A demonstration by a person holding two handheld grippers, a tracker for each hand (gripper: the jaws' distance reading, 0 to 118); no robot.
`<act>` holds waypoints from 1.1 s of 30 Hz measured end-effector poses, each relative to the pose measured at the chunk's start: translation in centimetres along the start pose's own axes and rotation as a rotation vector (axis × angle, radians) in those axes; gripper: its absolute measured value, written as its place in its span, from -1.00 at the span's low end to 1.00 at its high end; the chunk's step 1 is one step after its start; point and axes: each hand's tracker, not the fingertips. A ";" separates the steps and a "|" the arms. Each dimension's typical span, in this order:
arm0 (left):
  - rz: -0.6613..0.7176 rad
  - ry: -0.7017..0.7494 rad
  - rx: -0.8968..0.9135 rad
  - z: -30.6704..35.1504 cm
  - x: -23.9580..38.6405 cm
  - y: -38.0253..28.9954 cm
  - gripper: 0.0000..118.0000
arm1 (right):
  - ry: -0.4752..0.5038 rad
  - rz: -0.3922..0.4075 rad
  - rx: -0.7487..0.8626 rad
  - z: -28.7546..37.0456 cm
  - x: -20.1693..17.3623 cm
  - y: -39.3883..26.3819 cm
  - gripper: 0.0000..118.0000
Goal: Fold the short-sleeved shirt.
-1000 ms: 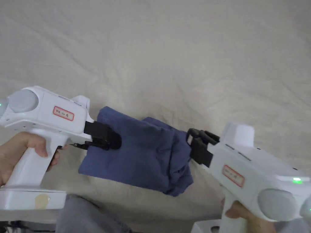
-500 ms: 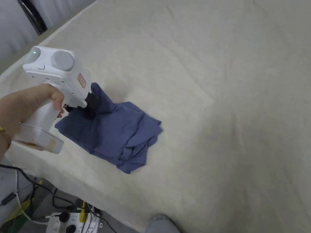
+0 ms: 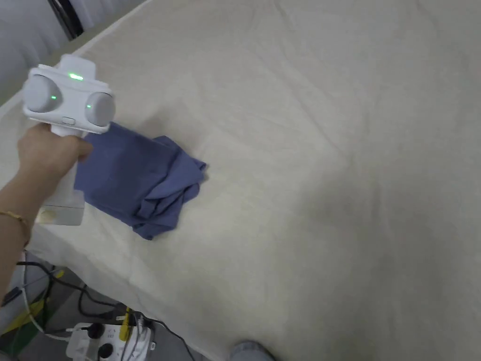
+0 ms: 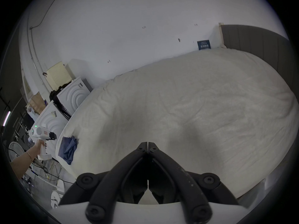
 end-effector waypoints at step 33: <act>0.157 -0.754 0.661 42.7 15.4 -8.1 -1.00 | -0.233 0.320 0.541 15.8 5.7 5.0 -0.97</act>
